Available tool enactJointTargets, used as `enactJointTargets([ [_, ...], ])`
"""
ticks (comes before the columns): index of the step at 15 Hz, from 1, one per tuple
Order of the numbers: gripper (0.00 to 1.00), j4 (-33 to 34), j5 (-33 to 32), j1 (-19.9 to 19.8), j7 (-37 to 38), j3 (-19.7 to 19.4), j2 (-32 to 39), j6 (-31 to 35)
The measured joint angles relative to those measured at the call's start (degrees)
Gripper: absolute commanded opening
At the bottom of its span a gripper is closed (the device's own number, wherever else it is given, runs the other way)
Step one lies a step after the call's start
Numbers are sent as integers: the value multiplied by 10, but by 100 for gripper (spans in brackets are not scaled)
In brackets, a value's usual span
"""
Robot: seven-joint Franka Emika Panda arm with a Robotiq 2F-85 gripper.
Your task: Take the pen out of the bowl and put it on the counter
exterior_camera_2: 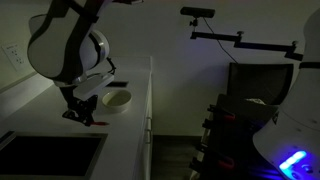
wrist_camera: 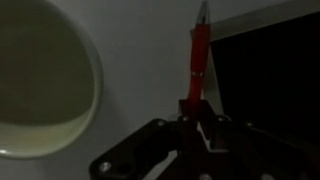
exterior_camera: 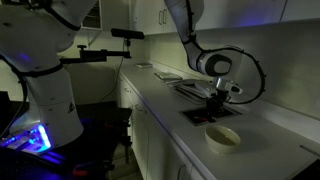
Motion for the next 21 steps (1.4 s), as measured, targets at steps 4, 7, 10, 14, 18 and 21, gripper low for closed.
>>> enactJointTargets([
  [4,4,0,0,13,43,-13,16,21],
  [7,40,0,0,29,72,-28,21,32],
  [10,55,0,-2,41,90,-41,22,43],
  [14,85,0,-4,44,85,-43,12,43],
  [18,100,-18,-4,38,38,-36,-34,5],
  [21,100,-37,-4,30,-1,-27,-77,-53],
])
